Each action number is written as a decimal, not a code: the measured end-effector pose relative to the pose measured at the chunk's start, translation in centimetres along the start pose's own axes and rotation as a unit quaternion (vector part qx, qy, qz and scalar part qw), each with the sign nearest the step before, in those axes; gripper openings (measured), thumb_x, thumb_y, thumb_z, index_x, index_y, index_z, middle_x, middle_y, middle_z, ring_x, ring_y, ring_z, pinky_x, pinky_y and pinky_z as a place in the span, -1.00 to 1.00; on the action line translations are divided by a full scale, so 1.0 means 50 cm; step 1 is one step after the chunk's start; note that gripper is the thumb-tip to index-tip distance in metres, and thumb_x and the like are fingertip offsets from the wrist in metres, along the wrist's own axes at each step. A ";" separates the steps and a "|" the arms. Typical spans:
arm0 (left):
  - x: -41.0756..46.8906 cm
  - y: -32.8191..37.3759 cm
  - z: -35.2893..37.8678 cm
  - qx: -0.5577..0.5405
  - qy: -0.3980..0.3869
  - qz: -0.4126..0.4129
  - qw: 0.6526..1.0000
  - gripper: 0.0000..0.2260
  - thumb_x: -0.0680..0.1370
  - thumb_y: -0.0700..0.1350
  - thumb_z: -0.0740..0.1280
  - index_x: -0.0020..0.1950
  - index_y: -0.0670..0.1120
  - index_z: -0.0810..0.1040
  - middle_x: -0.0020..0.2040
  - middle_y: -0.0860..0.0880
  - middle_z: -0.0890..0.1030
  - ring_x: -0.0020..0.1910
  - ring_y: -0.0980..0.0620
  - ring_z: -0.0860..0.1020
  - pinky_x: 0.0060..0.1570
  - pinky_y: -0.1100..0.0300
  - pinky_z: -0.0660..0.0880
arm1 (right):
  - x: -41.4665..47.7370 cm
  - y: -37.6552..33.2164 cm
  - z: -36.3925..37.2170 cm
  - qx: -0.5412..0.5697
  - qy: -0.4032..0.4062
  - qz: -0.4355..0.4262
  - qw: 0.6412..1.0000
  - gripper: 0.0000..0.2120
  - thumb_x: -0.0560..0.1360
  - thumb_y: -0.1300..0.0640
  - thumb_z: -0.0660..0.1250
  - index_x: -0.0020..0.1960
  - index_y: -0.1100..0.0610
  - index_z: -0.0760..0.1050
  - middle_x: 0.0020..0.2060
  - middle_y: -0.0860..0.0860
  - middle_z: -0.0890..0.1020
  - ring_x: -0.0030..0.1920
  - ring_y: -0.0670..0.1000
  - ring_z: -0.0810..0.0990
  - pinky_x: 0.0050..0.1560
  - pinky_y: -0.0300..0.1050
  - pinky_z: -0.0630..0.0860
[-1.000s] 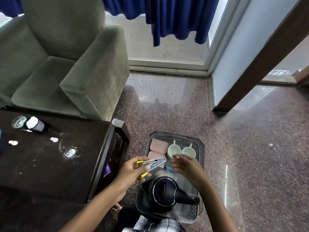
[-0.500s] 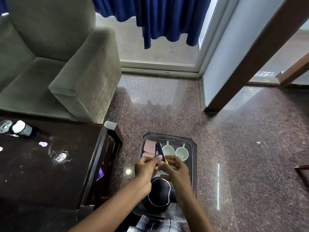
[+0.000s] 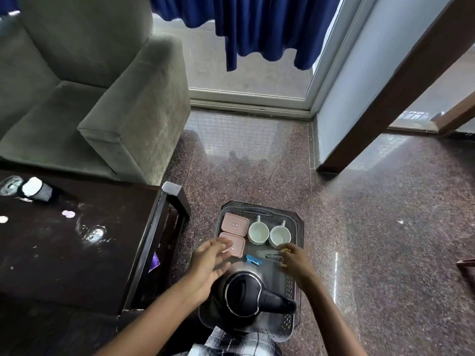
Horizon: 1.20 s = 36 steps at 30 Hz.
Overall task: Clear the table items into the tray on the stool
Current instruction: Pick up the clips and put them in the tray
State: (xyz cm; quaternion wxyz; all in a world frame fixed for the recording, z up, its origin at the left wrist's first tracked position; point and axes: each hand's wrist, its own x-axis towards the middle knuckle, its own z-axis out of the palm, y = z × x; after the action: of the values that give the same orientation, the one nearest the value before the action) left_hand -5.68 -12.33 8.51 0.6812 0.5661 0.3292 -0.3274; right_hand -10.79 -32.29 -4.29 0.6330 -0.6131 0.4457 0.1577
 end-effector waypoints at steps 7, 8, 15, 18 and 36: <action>-0.009 0.002 -0.052 -0.034 0.017 0.012 0.999 -0.81 0.55 -0.33 0.18 -0.14 -0.11 0.53 -0.30 0.01 0.68 -0.19 0.02 0.57 -0.18 0.16 0.44 | 0.104 0.054 0.060 0.064 0.032 0.107 0.992 -0.74 0.54 0.39 0.03 -0.12 0.18 0.44 -0.49 0.03 0.42 -0.59 -0.11 0.38 -0.46 -0.28 0.37; -0.009 0.002 -0.059 -0.037 0.021 0.014 0.999 -0.81 0.55 -0.33 0.18 -0.14 -0.12 0.53 -0.31 0.01 0.68 -0.20 0.02 0.57 -0.19 0.17 0.43 | 0.114 0.057 0.065 0.073 0.039 0.113 0.990 -0.74 0.53 0.39 0.03 -0.10 0.18 0.45 -0.44 0.06 0.46 -0.55 -0.10 0.43 -0.45 -0.27 0.38; -0.013 -0.003 -0.093 -0.048 0.044 0.019 0.998 -0.81 0.55 -0.32 0.17 -0.13 -0.11 0.53 -0.26 0.00 0.68 -0.23 0.05 0.59 -0.19 0.19 0.45 | 0.145 0.082 0.094 0.103 0.097 0.118 0.983 -0.73 0.48 0.40 0.13 0.09 0.16 0.43 -0.03 0.17 0.53 -0.21 0.09 0.51 -0.35 -0.14 0.43; -0.015 -0.007 -0.096 -0.045 0.047 0.016 0.998 -0.80 0.55 -0.32 0.17 -0.13 -0.10 0.53 -0.30 0.01 0.69 -0.26 0.06 0.60 -0.20 0.19 0.46 | 0.144 0.092 0.096 0.129 0.110 0.115 0.979 -0.64 0.44 0.41 0.17 0.17 0.15 0.42 -0.04 0.18 0.53 -0.19 0.13 0.52 -0.31 -0.13 0.44; -0.026 -0.021 -0.111 -0.035 0.048 0.013 0.998 -0.81 0.56 -0.32 0.17 -0.10 -0.11 0.53 -0.29 0.02 0.69 -0.23 0.04 0.60 -0.18 0.18 0.47 | 0.130 0.074 0.094 0.102 0.076 0.115 0.985 -0.79 0.46 0.41 0.13 -0.24 0.16 0.38 -0.26 0.12 0.46 -0.24 0.07 0.44 -0.31 -0.16 0.39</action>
State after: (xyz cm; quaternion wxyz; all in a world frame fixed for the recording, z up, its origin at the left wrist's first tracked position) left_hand -7.70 -6.90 8.18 0.6884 0.5608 0.3654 -0.2793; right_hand -8.22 -29.51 -12.28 0.6345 -0.5000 0.5735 0.1357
